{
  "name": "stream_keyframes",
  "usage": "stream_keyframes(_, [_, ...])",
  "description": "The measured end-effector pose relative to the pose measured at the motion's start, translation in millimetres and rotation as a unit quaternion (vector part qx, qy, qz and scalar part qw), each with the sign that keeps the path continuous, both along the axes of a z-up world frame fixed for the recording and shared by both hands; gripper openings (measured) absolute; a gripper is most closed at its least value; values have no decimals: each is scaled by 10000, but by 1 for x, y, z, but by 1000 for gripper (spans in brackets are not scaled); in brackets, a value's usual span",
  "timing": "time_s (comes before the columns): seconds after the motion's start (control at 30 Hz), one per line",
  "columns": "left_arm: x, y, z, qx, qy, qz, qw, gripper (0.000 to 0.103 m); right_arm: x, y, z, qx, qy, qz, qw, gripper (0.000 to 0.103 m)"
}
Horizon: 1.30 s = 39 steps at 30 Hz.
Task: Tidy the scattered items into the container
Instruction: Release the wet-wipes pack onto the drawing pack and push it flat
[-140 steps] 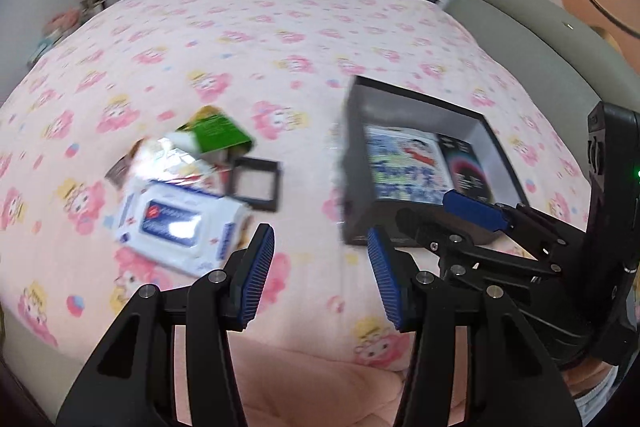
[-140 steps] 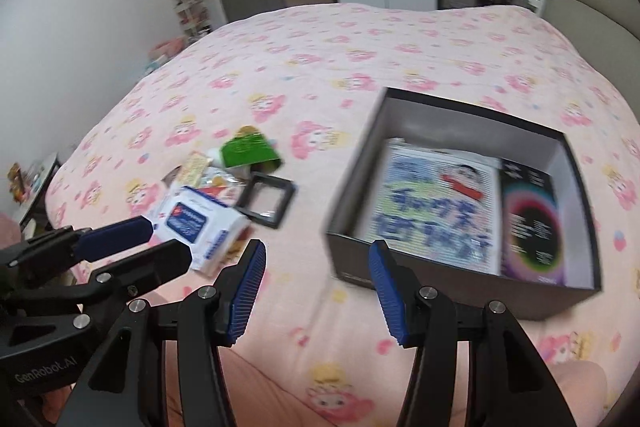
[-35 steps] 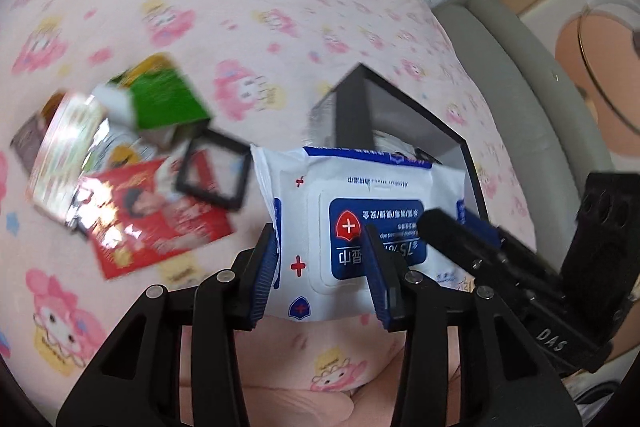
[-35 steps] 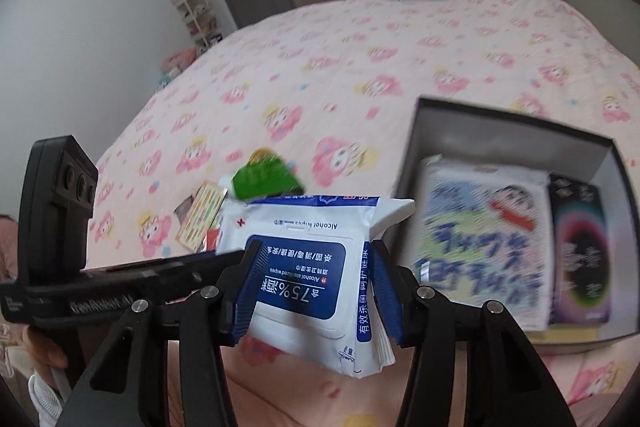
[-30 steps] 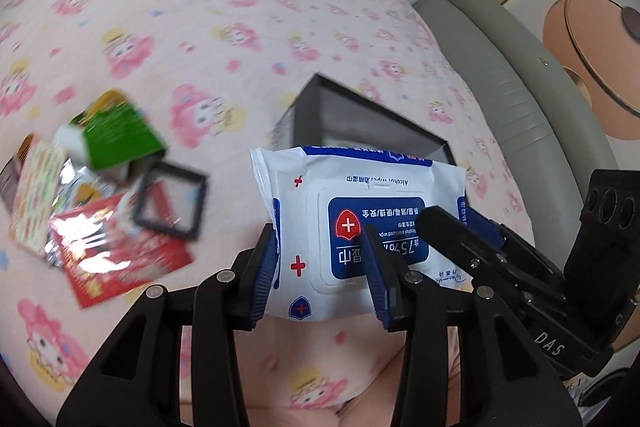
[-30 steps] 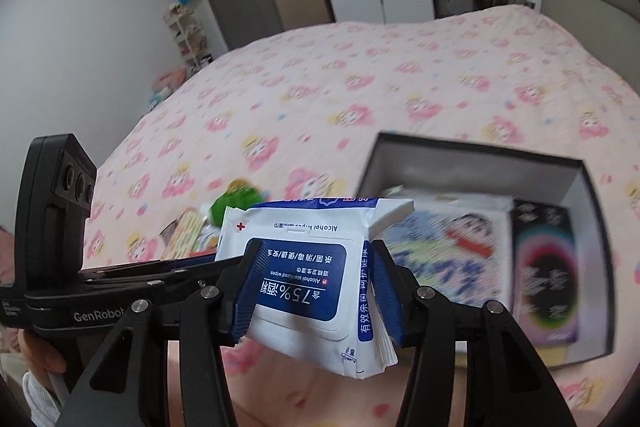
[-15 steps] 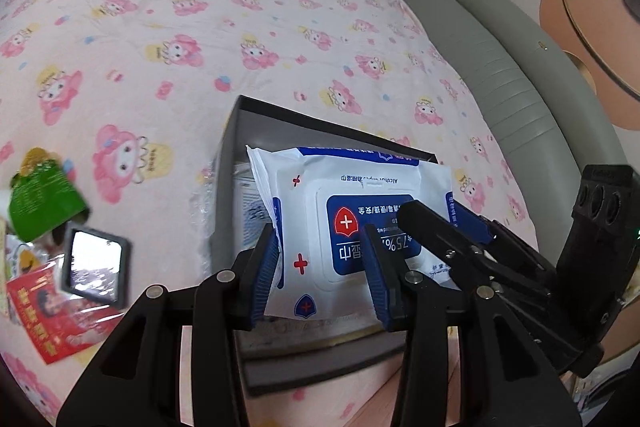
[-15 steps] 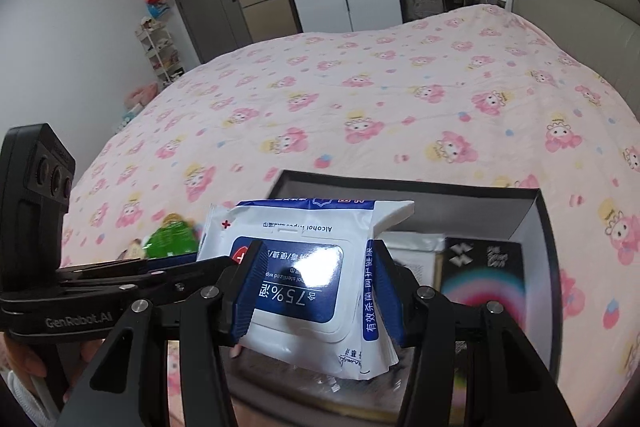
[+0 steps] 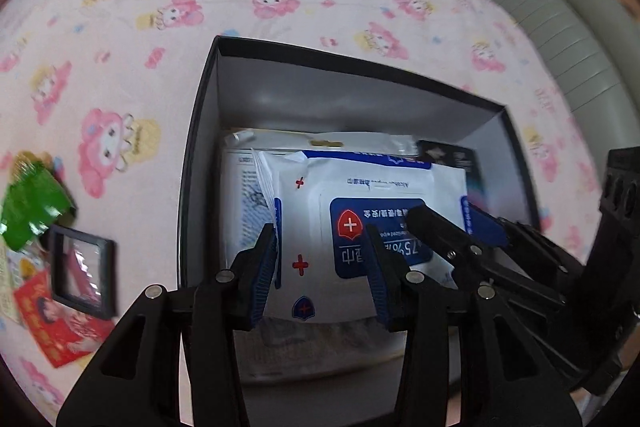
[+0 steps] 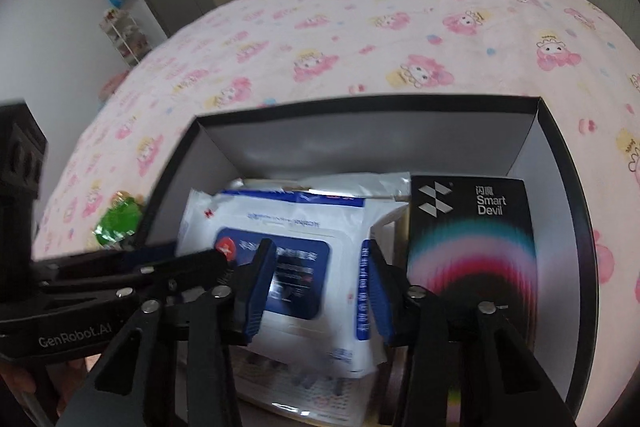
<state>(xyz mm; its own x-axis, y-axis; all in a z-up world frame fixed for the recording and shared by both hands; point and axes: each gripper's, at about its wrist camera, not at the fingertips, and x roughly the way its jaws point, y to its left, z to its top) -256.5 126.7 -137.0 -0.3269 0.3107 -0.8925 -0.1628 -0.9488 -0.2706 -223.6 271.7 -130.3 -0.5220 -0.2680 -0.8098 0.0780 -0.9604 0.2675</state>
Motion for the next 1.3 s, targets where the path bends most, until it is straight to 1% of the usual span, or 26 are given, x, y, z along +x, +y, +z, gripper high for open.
stream_keyframes(0.07, [0, 4, -1, -159, -1, 27, 9999, 42, -2, 4, -6, -96, -160, -30, 9998, 39])
stream_keyframes(0.13, [1, 5, -2, -296, 18, 59, 9995, 42, -1, 6, -6, -65, -214, -87, 9997, 39])
stream_keyframes(0.23, [3, 5, -2, -409, -15, 94, 9991, 42, 6, 7, 2, 158, -90, -118, 9998, 39])
stream_keyframes(0.37, [14, 11, -2, -501, -164, -120, 9985, 44, 14, 13, 13, 463, 41, -107, 9989, 40])
stream_keyframes(0.4, [17, 13, -3, -523, -203, -177, 9983, 44, 14, 14, 16, 539, 70, -86, 9985, 42])
stream_keyframes(0.43, [20, 14, -3, -546, -241, -234, 9979, 44, 15, 15, 18, 625, 66, -29, 9980, 46])
stream_keyframes(0.53, [28, 19, -3, -612, -357, -404, 9967, 45, 17, 18, 15, 767, -46, 393, 9963, 52])
stream_keyframes(0.63, [34, 22, -7, -632, -532, -543, 9951, 45, 22, 22, 5, 770, -332, 829, 9930, 53])
stream_keyframes(0.73, [30, 25, -17, -733, -690, -494, 9937, 45, 29, 18, -8, 863, -582, 1119, 9883, 53])
stream_keyframes(0.83, [26, 28, -24, -889, -771, -465, 9920, 44, 31, 7, -9, 1038, -569, 1220, 9854, 53])
stream_keyframes(0.9, [24, 27, -28, -903, -827, -429, 9915, 42, 30, 4, -9, 1078, -559, 1187, 9855, 53])
stream_keyframes(1.07, [16, 28, -35, -813, -924, -333, 9918, 42, 20, 6, -10, 1139, -671, 928, 9869, 53])
stream_keyframes(1.13, [12, 27, -37, -761, -964, -247, 9921, 42, 16, 6, -7, 1297, -670, 878, 9854, 53])
stream_keyframes(1.23, [4, 26, -37, -759, -963, -101, 9924, 40, 8, 0, -3, 1661, -608, 902, 9801, 53])
stream_keyframes(1.3, [-3, 27, -37, -763, -948, -12, 9926, 39, 1, 0, -6, 1667, -613, 838, 9805, 53])
